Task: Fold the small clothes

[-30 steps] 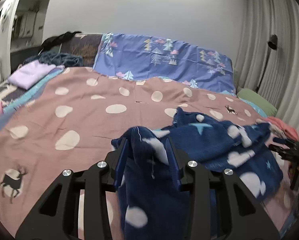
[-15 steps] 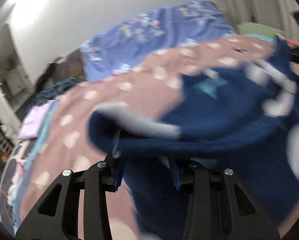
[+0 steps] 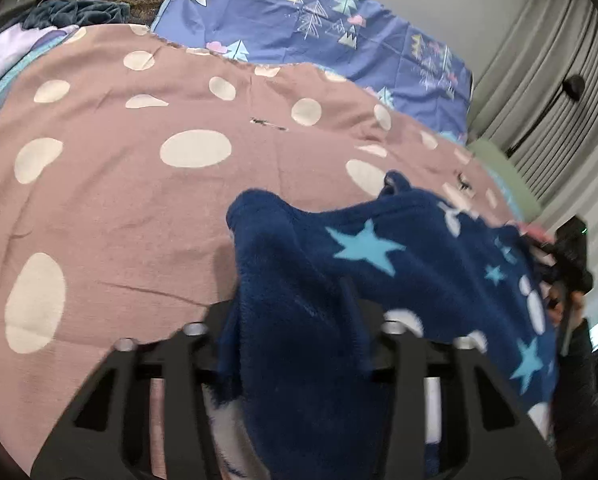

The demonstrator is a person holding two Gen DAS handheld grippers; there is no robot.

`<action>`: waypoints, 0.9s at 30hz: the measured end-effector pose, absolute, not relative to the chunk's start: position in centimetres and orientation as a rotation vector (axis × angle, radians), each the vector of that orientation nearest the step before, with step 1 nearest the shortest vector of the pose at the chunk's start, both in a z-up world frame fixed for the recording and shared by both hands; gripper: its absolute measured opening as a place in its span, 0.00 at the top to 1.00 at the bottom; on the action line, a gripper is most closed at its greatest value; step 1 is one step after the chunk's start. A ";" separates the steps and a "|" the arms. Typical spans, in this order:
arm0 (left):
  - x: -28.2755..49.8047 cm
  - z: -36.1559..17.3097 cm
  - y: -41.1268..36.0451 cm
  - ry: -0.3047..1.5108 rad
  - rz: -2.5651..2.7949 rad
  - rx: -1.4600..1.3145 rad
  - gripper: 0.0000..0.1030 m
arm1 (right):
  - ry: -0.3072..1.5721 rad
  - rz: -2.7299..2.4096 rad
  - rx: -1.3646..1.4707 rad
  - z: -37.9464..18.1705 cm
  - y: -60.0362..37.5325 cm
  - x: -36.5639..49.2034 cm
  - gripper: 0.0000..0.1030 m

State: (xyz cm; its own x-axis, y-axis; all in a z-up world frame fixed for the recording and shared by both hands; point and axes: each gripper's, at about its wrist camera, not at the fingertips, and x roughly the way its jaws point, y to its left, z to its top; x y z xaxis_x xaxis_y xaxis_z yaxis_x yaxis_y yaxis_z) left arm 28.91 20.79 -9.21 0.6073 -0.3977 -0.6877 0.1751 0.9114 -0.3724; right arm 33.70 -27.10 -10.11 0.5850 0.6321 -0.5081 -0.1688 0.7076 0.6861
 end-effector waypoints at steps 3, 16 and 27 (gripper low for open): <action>27.2 -7.9 21.0 0.798 -0.307 -0.286 0.89 | 0.773 0.512 0.608 -8.8 -26.5 32.7 0.88; 27.0 -9.2 21.0 0.891 -0.187 -0.196 0.68 | 0.847 0.329 0.499 -10.8 -25.6 33.8 0.70; 16.4 -9.7 22.0 0.910 -0.256 -0.355 0.51 | 0.744 0.420 0.641 -12.4 -29.6 31.3 0.55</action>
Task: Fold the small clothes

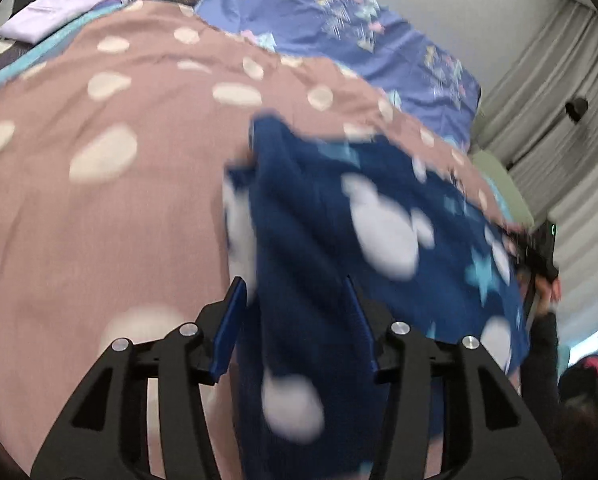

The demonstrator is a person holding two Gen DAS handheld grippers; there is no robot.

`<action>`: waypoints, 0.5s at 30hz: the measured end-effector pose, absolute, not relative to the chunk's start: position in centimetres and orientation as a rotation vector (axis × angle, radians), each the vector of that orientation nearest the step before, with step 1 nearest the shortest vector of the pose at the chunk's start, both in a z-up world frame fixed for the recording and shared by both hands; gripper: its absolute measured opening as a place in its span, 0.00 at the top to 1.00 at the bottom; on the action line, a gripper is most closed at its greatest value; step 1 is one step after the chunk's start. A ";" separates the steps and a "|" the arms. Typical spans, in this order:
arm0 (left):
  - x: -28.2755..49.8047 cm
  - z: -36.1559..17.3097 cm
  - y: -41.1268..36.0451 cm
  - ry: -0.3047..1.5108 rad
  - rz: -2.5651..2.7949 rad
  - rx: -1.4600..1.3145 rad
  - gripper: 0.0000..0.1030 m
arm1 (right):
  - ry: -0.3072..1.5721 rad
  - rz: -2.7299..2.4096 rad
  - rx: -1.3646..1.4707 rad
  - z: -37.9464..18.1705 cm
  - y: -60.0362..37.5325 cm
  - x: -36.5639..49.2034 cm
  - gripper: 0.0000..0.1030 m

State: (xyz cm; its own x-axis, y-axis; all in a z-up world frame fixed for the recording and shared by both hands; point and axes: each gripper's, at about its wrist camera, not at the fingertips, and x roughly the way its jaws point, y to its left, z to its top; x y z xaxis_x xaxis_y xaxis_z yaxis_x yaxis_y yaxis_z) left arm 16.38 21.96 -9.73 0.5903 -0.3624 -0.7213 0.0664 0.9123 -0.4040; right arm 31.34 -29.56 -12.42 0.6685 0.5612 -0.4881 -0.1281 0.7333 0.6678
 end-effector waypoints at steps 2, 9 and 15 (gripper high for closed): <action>14.5 -10.6 21.4 0.917 -0.196 -0.326 0.59 | 0.744 0.425 0.645 -12.4 -29.7 31.2 0.55; 12.0 -8.5 19.5 0.936 0.015 -0.120 0.80 | 0.741 0.424 0.661 -12.6 -30.0 30.7 0.54; 10.7 -3.3 9.2 0.764 -0.039 0.156 0.56 | 0.748 0.408 0.702 -12.2 -31.6 30.6 0.59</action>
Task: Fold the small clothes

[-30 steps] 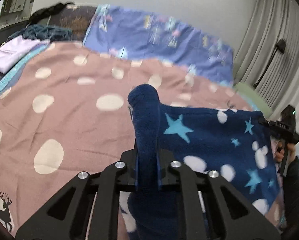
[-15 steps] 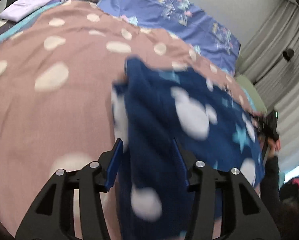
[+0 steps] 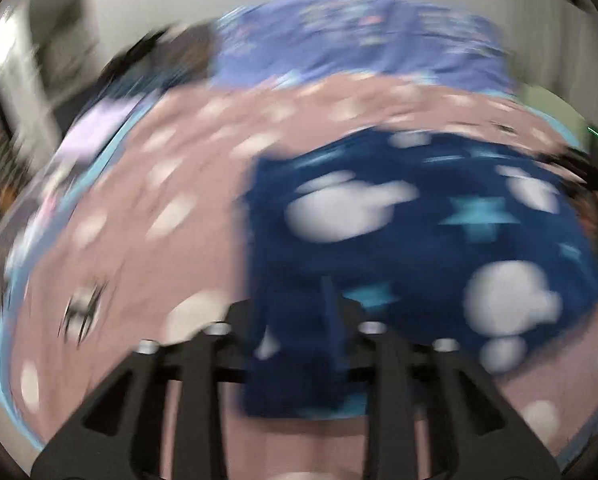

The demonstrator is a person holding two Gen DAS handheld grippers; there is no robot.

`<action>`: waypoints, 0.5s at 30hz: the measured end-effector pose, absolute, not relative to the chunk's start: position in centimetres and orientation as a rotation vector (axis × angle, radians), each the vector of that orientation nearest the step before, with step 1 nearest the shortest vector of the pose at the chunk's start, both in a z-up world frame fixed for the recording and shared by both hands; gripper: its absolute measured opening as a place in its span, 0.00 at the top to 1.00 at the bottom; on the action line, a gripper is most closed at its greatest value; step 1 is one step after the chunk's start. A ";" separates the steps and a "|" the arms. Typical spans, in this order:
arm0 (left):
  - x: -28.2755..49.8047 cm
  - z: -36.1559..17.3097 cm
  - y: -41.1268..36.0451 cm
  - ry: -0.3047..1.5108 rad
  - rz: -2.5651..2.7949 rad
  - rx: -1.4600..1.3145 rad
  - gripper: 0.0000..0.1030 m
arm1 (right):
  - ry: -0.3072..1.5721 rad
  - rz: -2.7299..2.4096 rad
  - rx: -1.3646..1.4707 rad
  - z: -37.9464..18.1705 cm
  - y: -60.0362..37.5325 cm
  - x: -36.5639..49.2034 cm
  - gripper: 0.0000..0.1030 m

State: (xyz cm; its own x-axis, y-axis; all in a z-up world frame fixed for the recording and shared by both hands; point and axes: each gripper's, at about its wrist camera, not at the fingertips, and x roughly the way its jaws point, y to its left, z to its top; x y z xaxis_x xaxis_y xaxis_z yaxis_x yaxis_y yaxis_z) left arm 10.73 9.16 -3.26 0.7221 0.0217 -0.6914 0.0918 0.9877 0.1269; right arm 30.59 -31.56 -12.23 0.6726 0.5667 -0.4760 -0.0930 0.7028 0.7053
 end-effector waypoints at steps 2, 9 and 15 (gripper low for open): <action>10.0 -2.8 3.2 0.728 -0.179 0.250 0.53 | 0.758 0.393 0.713 -12.3 -32.2 30.6 0.67; 7.1 -8.8 -18.5 0.710 -0.585 0.602 0.53 | 0.812 0.468 0.707 -12.7 -32.9 30.7 0.80; 7.5 -11.0 -22.3 0.624 -0.524 0.741 0.38 | 0.865 0.578 0.722 -13.0 -32.3 30.9 0.64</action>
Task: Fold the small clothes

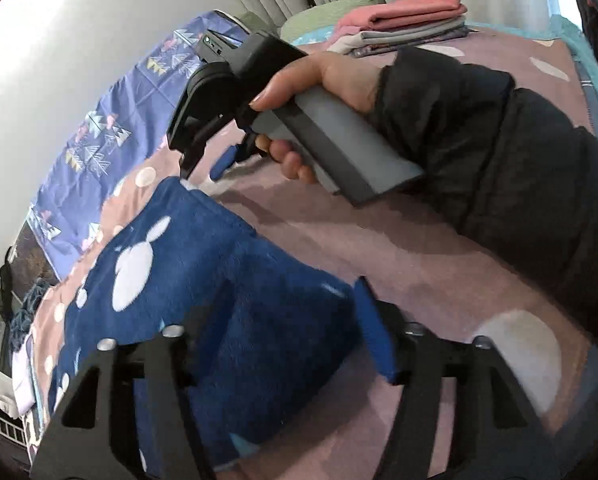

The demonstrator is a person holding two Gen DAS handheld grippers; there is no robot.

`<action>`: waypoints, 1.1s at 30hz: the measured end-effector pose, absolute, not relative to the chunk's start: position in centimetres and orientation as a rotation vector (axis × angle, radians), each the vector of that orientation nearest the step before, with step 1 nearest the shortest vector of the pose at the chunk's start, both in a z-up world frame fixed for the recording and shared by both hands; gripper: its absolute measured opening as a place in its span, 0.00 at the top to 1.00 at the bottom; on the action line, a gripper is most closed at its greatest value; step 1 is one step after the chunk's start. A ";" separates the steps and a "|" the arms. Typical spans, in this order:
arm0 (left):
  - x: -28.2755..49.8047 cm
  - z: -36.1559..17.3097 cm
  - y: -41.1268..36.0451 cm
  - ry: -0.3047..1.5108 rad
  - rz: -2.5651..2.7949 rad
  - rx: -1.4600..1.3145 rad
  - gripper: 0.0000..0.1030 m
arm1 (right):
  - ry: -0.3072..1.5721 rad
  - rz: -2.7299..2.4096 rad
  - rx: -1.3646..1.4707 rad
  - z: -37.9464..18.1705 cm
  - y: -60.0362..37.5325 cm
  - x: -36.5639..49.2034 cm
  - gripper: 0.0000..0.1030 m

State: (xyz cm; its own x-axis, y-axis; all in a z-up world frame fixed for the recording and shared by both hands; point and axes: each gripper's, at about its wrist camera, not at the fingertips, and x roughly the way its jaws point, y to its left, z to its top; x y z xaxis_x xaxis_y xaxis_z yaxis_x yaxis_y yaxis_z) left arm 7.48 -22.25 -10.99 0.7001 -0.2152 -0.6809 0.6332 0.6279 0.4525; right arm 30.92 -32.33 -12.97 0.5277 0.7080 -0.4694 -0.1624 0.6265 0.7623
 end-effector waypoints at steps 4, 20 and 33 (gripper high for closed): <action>7.6 -11.0 -22.6 0.658 -0.515 0.712 0.37 | 0.935 0.623 0.732 -13.3 -32.3 31.1 0.64; 7.4 -11.3 -21.4 0.707 -0.623 0.588 0.82 | 0.695 0.585 0.750 -9.9 -33.0 29.3 1.00; 7.5 -12.0 -21.1 0.707 -0.637 0.555 0.80 | 0.881 0.723 0.719 -12.7 -29.3 31.3 0.31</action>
State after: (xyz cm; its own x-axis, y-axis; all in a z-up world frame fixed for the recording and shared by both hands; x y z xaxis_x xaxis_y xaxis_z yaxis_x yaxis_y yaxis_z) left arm 7.51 -21.07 -11.98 0.5913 -0.3388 -0.7318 0.6929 0.6777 0.2461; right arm 31.29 -29.31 -12.73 0.4428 0.7950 -0.4147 -0.2515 0.5540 0.7936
